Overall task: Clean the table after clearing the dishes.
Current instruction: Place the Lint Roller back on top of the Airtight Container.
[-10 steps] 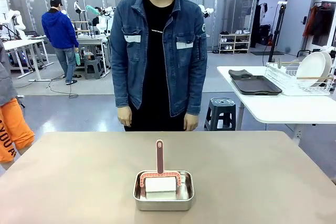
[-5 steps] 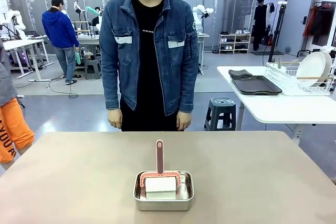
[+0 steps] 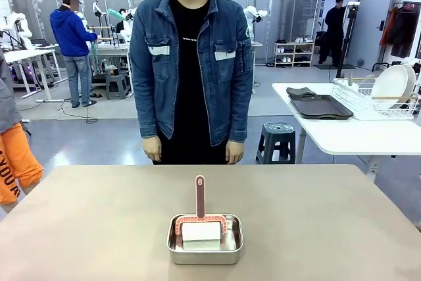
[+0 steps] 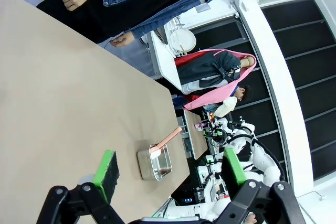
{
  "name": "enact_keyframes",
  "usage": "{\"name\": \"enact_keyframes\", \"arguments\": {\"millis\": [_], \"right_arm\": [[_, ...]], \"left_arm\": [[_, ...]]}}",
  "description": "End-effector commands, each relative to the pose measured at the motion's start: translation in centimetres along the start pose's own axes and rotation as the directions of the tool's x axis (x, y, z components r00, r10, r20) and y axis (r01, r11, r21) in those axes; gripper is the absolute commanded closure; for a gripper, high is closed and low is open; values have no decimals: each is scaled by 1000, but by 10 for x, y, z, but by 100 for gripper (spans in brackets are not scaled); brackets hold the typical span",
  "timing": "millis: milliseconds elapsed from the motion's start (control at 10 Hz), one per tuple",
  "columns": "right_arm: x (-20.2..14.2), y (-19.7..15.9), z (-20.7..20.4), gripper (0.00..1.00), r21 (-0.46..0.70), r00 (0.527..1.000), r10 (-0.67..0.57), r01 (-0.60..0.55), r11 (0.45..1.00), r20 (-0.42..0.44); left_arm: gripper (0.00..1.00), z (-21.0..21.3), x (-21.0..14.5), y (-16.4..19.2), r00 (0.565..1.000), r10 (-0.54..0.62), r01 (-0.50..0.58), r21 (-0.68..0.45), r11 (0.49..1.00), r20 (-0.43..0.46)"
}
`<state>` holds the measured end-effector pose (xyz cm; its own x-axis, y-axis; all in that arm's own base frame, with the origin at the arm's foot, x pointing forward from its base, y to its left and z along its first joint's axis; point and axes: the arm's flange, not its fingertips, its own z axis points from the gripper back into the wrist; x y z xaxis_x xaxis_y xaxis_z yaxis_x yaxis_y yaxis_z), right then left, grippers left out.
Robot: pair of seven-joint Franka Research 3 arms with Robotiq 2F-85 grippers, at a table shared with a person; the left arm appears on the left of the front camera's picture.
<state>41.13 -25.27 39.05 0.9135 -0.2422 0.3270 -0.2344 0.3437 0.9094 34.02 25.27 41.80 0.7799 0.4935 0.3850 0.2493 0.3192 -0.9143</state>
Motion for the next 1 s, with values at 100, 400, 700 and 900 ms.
{"name": "enact_keyframes", "arguments": {"millis": [100, 400, 700, 900], "right_arm": [[2, 2, 0, 0, 8, 1000, 7, -7, 1000, -7], [2, 2, 0, 0, 8, 1000, 7, -7, 1000, -7], [2, 2, 0, 0, 8, 1000, 7, -7, 1000, -7], [2, 2, 0, 0, 8, 1000, 7, -7, 1000, -7]], "left_arm": [[0, 3, -2, -1, 1000, -7, 7, -7, 1000, -6], [0, 3, -2, -1, 1000, -7, 7, -7, 1000, -6], [0, 3, -2, -1, 1000, -7, 7, -7, 1000, -6], [0, 3, -2, -1, 1000, -7, 7, -7, 1000, -6]]}}
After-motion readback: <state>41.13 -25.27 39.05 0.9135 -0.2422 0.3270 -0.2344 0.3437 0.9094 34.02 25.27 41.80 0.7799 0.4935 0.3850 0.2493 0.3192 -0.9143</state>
